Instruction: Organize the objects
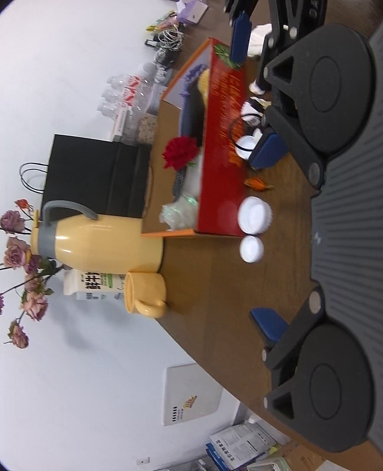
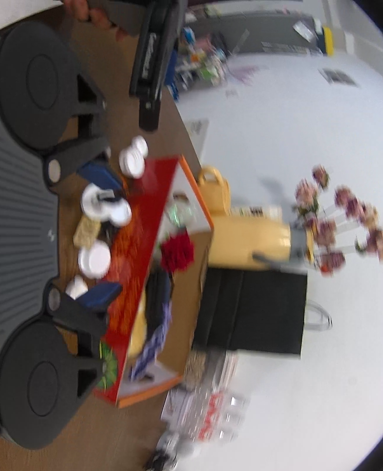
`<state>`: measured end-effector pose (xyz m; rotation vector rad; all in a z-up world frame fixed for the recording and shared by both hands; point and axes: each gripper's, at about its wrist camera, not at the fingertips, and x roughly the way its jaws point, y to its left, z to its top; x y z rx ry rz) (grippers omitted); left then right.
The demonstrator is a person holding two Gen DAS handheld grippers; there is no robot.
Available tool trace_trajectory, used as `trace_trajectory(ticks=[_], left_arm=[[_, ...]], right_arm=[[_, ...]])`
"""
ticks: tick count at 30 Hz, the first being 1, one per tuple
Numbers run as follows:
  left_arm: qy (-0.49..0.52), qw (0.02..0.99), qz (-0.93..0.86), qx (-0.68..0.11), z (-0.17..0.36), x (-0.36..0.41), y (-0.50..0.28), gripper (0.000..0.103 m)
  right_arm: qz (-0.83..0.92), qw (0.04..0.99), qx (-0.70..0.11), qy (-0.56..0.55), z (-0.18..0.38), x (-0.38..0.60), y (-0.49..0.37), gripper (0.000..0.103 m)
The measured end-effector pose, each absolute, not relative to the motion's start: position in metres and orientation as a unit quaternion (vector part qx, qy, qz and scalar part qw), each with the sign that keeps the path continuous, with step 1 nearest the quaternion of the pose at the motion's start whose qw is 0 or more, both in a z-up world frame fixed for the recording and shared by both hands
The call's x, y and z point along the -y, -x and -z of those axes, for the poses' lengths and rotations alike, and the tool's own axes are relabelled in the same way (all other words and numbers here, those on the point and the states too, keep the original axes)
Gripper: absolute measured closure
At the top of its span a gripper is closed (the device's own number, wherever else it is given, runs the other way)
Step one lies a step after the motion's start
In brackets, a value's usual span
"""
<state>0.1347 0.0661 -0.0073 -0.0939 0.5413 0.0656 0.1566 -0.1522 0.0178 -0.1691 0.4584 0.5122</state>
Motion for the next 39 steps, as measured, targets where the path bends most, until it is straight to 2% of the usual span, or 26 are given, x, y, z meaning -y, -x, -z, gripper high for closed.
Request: trace_trajectory(ticks=[3,5,6,10,15,23,29,39], left_arm=[[0.042,0.961,-0.027,-0.273,0.012,-0.065,-0.136,0.000],[0.038,0.960,-0.020,-0.276,0.014,-0.063,-0.137,0.000],[0.036,0.960,-0.015,-0.277,0.016,-0.062,-0.137,0.000],[0.027,0.957,-0.004,-0.288,0.023,-0.056,-0.143,0.000],[0.012,0.954,0.014,-0.299,0.031,-0.039,-0.158,0.001],[0.011,0.949,0.048,-0.312,0.034,-0.024,-0.178,0.023],[0.006,0.943,0.064,-0.326,0.041,-0.019,-0.186,0.033],[0.024,0.940,0.081,-0.331,0.044,-0.019,-0.196,0.040]], right_arm=[[-0.269,0.929,-0.234,0.098,-0.011,0.134,-0.161,0.057],[-0.274,0.925,-0.243,0.103,-0.007,0.123,-0.170,0.073],[-0.277,0.923,-0.246,0.101,-0.006,0.121,-0.173,0.074],[-0.288,0.918,-0.259,0.089,0.002,0.117,-0.187,0.093],[-0.316,0.908,-0.273,0.028,0.007,0.130,-0.199,0.096],[-0.322,0.901,-0.290,-0.033,0.016,0.150,-0.214,0.096],[-0.330,0.895,-0.295,-0.055,0.019,0.156,-0.219,0.096],[-0.335,0.890,-0.305,-0.057,0.022,0.155,-0.219,0.096]])
